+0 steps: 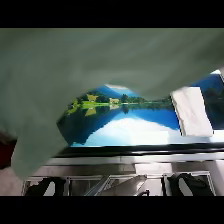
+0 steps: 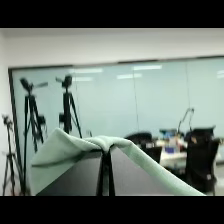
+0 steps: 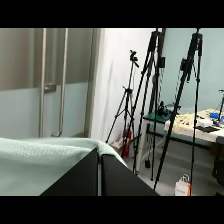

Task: Fold the shirts.

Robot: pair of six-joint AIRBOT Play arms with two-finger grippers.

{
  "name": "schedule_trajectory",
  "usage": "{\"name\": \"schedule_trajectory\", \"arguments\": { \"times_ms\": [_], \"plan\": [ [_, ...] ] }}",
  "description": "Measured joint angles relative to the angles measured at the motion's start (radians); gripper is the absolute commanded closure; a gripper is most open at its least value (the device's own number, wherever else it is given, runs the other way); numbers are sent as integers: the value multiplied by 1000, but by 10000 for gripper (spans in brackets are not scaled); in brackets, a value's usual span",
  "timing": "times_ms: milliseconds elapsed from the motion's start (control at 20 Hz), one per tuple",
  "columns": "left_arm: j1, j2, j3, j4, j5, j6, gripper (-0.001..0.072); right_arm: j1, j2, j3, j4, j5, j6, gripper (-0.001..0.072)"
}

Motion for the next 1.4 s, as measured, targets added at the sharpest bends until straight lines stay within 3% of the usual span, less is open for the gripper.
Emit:
{"name": "schedule_trajectory", "arguments": {
  "times_ms": [250,500,700,900,950,1000,1050,1100,1250,1400],
  "plan": [
    [-14,-171,-217,-161,37,32,691,32,-160,-74,-9,-90,31,686],
    [-136,-482,-433,-211,-74,118,691,99,-415,-302,-38,-33,42,686],
    [-203,-852,-388,-204,-131,144,691,114,-696,-387,-51,114,49,685],
    [-233,-1159,-231,-204,-75,150,690,118,-917,-409,-24,245,48,683],
    [-236,-1204,-210,-204,-61,150,687,118,-953,-411,-22,265,47,629],
    [-237,-1233,-200,-203,-50,150,498,118,-978,-413,-22,277,47,440],
    [-235,-1249,-193,-203,-35,145,117,116,-994,-414,-18,284,46,322],
    [-229,-1257,-187,-205,-16,137,2,111,-999,-414,-15,284,46,321],
    [-172,-1239,-180,-204,110,85,0,46,-964,-415,-23,208,46,323],
    [-66,-1161,-196,-203,280,19,1,-68,-881,-423,-62,29,49,343]
  ]
}}
